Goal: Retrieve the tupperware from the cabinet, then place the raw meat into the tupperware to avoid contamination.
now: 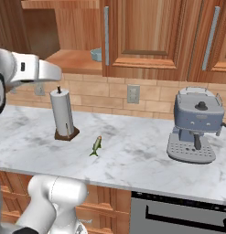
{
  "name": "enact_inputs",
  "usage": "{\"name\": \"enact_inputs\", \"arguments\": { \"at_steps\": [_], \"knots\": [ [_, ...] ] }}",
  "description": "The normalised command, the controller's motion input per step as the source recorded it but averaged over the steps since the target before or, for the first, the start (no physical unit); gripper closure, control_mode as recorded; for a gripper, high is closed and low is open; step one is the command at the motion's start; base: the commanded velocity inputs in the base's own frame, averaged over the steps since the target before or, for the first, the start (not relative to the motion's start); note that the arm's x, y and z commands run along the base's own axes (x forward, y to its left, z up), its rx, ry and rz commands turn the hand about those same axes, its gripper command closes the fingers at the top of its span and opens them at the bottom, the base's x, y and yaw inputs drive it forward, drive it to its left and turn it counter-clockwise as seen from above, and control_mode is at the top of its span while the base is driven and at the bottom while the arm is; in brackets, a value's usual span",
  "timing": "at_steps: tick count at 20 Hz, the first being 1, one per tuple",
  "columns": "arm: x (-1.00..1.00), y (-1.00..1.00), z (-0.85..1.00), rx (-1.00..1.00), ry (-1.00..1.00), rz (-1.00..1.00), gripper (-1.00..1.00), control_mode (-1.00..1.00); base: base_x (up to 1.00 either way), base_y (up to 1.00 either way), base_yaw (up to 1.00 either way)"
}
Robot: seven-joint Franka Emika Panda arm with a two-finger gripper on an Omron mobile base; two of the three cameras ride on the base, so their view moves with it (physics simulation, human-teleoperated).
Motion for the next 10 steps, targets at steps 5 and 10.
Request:
{"name": "enact_inputs", "arguments": {
  "at_steps": [5, 10],
  "knots": [
    [0.22, -0.45, 0.20, 0.18, -0.02, -0.03, -1.00, -1.00, 0.00, 0.00, 0.00],
    [0.28, -0.41, 0.24, 0.16, -0.01, -0.02, -1.00, -1.00, 0.00, 0.00, 0.00]
  ]
}}
